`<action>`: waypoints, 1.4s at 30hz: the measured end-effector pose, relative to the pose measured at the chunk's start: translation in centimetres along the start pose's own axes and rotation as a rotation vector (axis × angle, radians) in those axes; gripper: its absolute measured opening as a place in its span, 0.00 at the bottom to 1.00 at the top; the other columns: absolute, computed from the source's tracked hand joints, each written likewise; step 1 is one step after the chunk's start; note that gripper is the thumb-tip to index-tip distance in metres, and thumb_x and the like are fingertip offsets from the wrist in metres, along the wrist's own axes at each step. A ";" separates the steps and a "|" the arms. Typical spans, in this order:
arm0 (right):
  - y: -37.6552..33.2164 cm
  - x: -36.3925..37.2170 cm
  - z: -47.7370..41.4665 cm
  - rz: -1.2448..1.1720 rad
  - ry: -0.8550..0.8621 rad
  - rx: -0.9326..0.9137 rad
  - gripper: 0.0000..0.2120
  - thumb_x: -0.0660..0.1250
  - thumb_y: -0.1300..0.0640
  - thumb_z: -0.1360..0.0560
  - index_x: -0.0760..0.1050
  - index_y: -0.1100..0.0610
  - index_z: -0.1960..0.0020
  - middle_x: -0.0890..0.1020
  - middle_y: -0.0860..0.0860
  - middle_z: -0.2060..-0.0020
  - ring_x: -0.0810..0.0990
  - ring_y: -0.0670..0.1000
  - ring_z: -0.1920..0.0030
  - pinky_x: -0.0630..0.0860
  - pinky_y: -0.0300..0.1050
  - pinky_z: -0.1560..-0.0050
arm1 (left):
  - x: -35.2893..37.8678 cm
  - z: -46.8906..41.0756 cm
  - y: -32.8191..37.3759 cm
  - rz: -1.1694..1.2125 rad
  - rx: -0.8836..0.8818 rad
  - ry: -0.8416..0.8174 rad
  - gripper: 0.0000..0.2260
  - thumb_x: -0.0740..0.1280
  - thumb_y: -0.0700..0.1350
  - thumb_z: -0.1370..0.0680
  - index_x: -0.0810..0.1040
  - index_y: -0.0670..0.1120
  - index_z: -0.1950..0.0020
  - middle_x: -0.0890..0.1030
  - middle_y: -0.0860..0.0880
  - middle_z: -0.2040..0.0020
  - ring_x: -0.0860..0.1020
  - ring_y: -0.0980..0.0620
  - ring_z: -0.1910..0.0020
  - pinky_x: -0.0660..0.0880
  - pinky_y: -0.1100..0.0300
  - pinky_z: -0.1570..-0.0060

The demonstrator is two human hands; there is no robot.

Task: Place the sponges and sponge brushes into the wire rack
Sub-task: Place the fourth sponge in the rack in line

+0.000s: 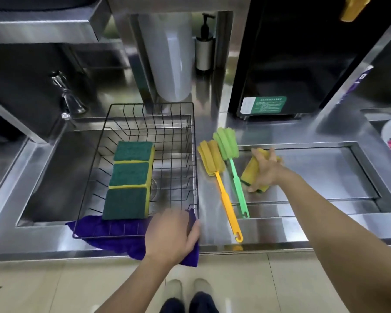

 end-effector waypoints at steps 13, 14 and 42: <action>0.9 -5.6 2.9 -0.801 0.552 -0.171 0.34 0.72 0.57 0.39 0.62 0.54 0.36 0.69 0.59 0.38 0.72 0.61 0.40 0.72 0.54 0.42 | -0.2 -0.2 0.0 0.008 -0.024 -0.010 0.19 0.56 0.54 0.22 0.80 0.44 0.62 0.79 0.48 0.65 0.77 0.47 0.66 0.72 0.54 0.66; 0.3 -6.3 3.4 -0.896 0.535 -0.247 0.33 0.70 0.58 0.41 0.64 0.52 0.39 0.71 0.56 0.41 0.73 0.60 0.42 0.74 0.55 0.44 | -0.2 -0.2 0.0 0.010 -0.025 -0.005 0.19 0.57 0.54 0.22 0.80 0.44 0.62 0.79 0.48 0.66 0.77 0.48 0.66 0.72 0.55 0.66; -28.4 -0.2 -1.7 -1.297 0.022 -0.309 0.15 0.64 0.63 0.27 0.70 0.62 0.41 0.79 0.56 0.48 0.79 0.55 0.46 0.77 0.55 0.39 | -1.9 1.6 -7.2 0.009 -0.150 0.188 0.17 0.59 0.52 0.21 0.73 0.46 0.68 0.72 0.50 0.70 0.70 0.50 0.71 0.65 0.58 0.70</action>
Point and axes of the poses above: each hand's wrist, its own z-axis away from the middle knuckle, its own x-axis out of the palm, y = z × x, the point moved 5 cm from there along -z, towards the middle knuckle
